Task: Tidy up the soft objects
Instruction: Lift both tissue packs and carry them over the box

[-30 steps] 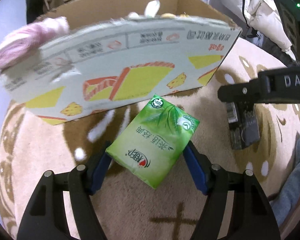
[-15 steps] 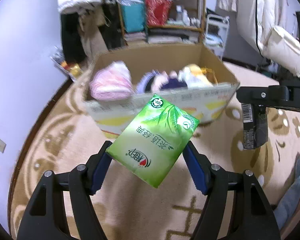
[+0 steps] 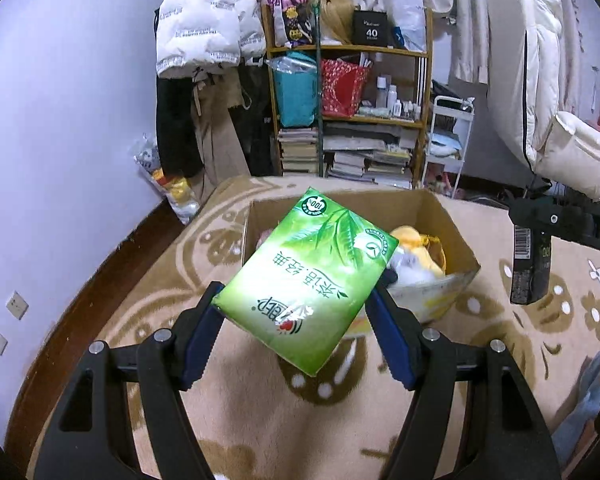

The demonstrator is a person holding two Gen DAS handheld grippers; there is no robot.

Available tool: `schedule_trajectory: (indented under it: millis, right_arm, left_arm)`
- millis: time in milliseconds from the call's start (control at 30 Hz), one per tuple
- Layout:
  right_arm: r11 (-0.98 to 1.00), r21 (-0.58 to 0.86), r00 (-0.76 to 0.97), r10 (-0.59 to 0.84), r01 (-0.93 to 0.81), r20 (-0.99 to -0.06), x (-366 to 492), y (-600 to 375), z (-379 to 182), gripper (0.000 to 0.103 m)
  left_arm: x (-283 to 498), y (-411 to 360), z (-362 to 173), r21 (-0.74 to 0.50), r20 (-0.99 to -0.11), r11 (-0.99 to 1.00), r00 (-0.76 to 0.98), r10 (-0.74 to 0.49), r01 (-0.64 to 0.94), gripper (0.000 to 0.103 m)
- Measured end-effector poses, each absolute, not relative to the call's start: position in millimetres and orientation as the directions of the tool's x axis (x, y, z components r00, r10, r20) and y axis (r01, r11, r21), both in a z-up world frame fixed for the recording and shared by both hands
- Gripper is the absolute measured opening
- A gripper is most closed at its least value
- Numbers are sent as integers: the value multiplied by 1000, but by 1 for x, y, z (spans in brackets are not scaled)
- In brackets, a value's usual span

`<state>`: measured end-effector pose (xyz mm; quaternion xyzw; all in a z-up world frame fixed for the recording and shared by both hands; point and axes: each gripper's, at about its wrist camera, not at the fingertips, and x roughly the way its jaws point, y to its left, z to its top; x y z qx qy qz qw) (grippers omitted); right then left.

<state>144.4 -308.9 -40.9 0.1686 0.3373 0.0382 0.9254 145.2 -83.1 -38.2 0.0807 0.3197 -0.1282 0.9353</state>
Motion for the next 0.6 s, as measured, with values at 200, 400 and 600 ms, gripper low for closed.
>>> schedule_trajectory:
  millis: [200,400,600]
  right_arm:
    - [955,295,805,165,13,-570,154,-301,-30,48]
    - [963,271,823,153,1,-547,165,-295,-28,48]
    - [970,244,835,143,-10,-532,175,-287,-34,48]
  left_arm:
    - [159,-88,-18,73,-561,950,800,-213,304,70]
    - [182,-89,-8,90,-530,955,825,-195,283,70]
    - [205,-88,-14,64,-540,958,817,-201,278,71]
